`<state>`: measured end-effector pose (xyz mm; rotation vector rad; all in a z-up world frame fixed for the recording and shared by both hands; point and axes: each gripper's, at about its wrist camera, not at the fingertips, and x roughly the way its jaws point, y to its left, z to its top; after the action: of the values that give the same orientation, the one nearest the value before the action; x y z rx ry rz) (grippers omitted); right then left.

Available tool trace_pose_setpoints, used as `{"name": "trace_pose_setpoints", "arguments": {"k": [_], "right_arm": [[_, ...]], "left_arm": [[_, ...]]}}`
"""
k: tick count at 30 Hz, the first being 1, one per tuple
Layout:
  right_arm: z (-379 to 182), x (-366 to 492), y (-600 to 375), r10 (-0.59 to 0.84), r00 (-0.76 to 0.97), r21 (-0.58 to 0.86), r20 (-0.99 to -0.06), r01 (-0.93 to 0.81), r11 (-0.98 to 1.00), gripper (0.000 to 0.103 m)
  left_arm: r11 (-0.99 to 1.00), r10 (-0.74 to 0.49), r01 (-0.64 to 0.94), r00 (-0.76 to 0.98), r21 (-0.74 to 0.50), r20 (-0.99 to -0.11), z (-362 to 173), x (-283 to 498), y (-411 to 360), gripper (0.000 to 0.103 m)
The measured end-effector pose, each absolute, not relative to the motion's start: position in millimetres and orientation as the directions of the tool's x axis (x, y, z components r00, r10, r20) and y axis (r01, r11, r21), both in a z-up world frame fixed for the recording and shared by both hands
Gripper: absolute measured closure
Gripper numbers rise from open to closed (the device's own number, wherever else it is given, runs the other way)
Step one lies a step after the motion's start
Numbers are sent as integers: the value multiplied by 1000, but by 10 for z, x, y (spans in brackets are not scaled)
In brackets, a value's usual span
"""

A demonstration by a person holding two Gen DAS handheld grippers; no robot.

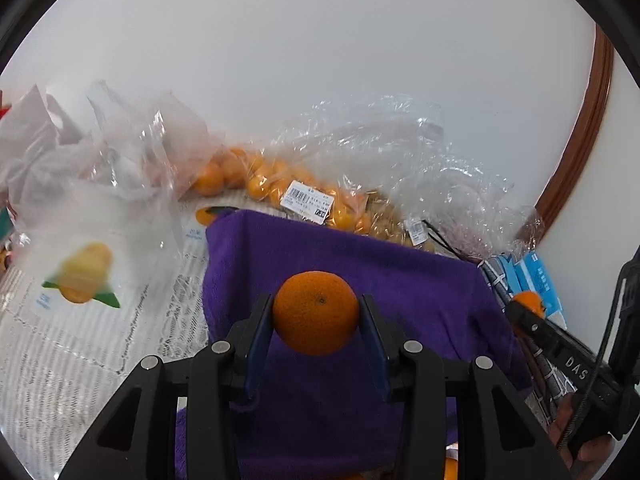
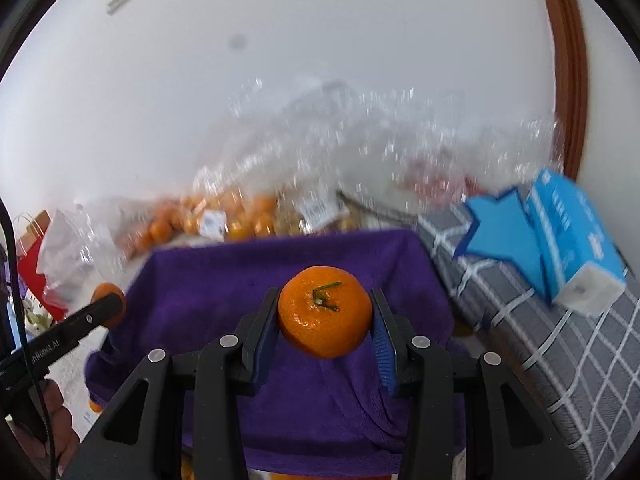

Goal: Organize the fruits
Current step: 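Lift and carry both held oranges over the purple towel with both tools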

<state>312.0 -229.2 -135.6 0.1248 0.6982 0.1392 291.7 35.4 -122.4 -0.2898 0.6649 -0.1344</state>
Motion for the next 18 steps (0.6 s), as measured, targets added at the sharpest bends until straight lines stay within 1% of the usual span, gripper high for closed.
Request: {"name": "trace_pose_setpoints", "arguments": {"k": [3, 6, 9, 18], "right_arm": [[-1499, 3192, -2317, 142, 739, 144, -659, -62, 988, 60], [-1615, 3237, -2353, 133, 718, 147, -683, -43, 988, 60], [-1679, 3239, -2383, 137, 709, 160, -692, -35, 987, 60], [-1844, 3296, -2285, 105, 675, 102, -730, -44, 994, 60]], "left_arm": [[961, -197, 30, 774, -276, -601, -1284, 2941, 337, 62], [956, -226, 52, 758, -288, -612, -1305, 2968, 336, 62], [961, -218, 59, 762, -269, -610, -1315, 2958, 312, 62], [964, -221, 63, 725, -257, -653, -1437, 3022, 271, 62]]}}
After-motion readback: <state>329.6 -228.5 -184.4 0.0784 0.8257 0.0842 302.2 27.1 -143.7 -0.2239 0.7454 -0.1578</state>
